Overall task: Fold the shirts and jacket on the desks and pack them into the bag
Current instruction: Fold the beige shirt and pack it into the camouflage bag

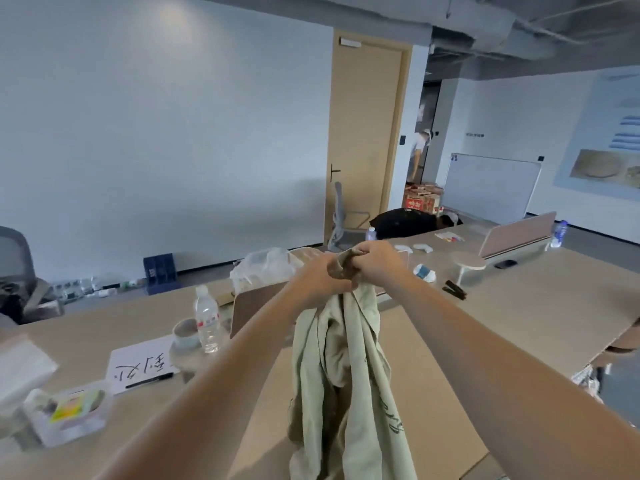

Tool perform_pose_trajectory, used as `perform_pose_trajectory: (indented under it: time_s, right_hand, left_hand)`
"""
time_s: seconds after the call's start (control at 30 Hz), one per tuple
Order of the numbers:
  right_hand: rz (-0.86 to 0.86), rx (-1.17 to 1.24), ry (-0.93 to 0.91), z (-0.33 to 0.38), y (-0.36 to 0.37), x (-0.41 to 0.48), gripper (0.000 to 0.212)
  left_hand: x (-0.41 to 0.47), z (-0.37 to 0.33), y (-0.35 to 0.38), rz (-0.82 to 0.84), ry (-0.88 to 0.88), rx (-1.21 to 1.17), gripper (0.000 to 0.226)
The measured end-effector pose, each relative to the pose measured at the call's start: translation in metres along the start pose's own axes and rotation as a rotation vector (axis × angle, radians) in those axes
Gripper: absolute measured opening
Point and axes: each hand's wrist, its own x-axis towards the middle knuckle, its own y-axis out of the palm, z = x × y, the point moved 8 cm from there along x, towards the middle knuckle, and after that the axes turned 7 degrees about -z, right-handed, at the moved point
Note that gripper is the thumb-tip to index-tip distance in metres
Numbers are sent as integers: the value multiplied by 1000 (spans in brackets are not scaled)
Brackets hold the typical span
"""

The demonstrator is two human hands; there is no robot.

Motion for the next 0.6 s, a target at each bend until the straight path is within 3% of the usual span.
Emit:
perform_pose_trajectory:
  time_s: [0.1, 0.2, 0.33, 0.47, 0.6]
  right_hand:
    - [38, 45, 102, -27, 17, 8, 14]
    - [55, 203, 254, -57, 34, 13, 11]
    - [136, 338, 361, -82, 49, 19, 13]
    - [160, 546, 419, -109, 50, 23, 34]
    - [309, 511, 376, -146, 61, 10, 17]
  left_hand:
    - [9, 20, 18, 34, -4, -191, 32]
    - [16, 30, 37, 93, 10, -216, 47]
    - [25, 31, 46, 10, 79, -64, 27]
    - [43, 43, 52, -42, 35, 59, 17]
    - [53, 53, 51, -181, -71, -8, 13]
